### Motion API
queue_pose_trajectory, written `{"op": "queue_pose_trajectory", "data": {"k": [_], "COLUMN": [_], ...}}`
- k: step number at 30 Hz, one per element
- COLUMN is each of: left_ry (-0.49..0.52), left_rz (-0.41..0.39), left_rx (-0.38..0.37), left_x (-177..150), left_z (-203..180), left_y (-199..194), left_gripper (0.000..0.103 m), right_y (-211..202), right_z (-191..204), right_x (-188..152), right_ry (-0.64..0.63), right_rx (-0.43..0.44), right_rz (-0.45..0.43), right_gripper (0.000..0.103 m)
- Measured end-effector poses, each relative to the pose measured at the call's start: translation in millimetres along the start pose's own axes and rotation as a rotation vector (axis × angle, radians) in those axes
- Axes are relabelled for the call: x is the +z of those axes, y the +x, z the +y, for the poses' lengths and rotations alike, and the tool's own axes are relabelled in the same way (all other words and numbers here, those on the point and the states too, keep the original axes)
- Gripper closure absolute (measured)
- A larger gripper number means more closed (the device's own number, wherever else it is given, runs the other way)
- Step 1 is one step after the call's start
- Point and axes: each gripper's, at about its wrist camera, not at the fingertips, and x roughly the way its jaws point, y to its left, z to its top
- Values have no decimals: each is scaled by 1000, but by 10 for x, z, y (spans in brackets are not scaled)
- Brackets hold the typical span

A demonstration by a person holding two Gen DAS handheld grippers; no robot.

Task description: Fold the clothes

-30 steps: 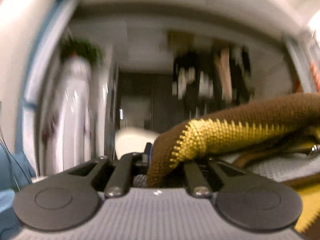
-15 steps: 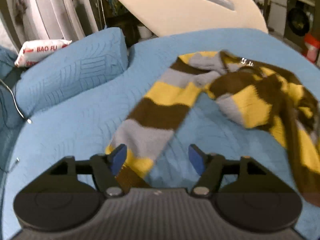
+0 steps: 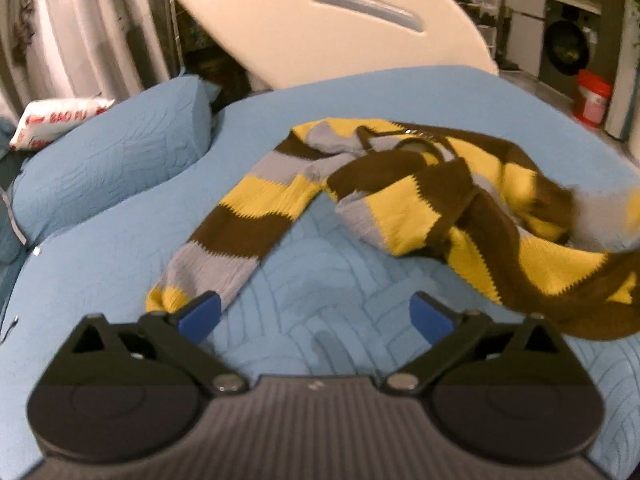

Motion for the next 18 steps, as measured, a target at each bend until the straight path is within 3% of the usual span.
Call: {"op": "queue_pose_trajectory", "data": {"k": [1,2,5,8,11,13,14,17,18], "left_ry": [-11,-23,-55,-73,-69,-73,-74,-81,-82], "left_rz": [12,19,34,40,43,51,54,64,64], "left_rx": [-1,-6,-14,-2,-3,4,8,13,14], "left_x": [-7,-33,-119,-164,-208,-234,-247,-274,-288], "left_z": [-7,-4,-2,13,54,107,134,233,252], "left_y": [-7,-19,-60,-113,-171,-190,-199,-237,-245], "left_gripper": [0,0,0,0,0,0,0,0,0], "right_y": [180,228,-25,-415,-622,-681,-683,-492,-439], "right_z": [-81,-134,71,762,1464,1894,2108,2489,2536], "right_x": [35,56,81,88,137,177,186,258,289], "right_ry": [-9,32,61,-22,-101,-169,-213,-231,-225], "right_rx": [-62,-32,67,370,639,741,766,717,705], "right_rz": [61,86,-34,-160,-190,-178,-163,-136,-117], "right_gripper": [30,29,23,21,21,22,22,22,38]}}
